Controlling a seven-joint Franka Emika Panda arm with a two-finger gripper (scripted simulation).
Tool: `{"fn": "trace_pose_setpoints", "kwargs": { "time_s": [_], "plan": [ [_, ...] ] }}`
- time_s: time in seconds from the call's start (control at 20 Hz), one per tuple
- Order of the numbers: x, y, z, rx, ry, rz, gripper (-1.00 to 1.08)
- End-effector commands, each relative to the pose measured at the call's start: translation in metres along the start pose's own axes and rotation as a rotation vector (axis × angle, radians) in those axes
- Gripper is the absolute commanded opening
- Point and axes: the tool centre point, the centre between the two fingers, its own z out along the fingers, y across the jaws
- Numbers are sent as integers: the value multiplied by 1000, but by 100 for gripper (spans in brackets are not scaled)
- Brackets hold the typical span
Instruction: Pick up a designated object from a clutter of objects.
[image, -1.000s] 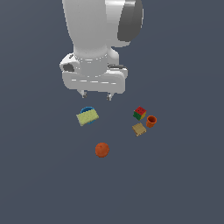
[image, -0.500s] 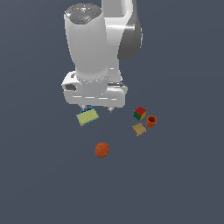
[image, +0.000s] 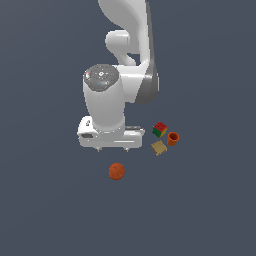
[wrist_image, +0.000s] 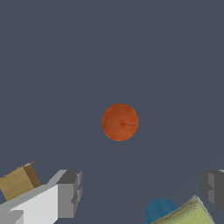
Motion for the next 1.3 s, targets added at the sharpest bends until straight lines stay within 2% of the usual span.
{"fn": "trace_pose_setpoints", "kwargs": {
  "time_s": [0.0,0.45,1.0,1.25],
  "plan": [
    [9,-1,22,2,0,-18,100],
    [24,-4,76,8,-1,-60,100],
    [26,-5,92,10,-2,-68,100],
    [26,-5,114,10,-2,-68,100]
  ]
}}
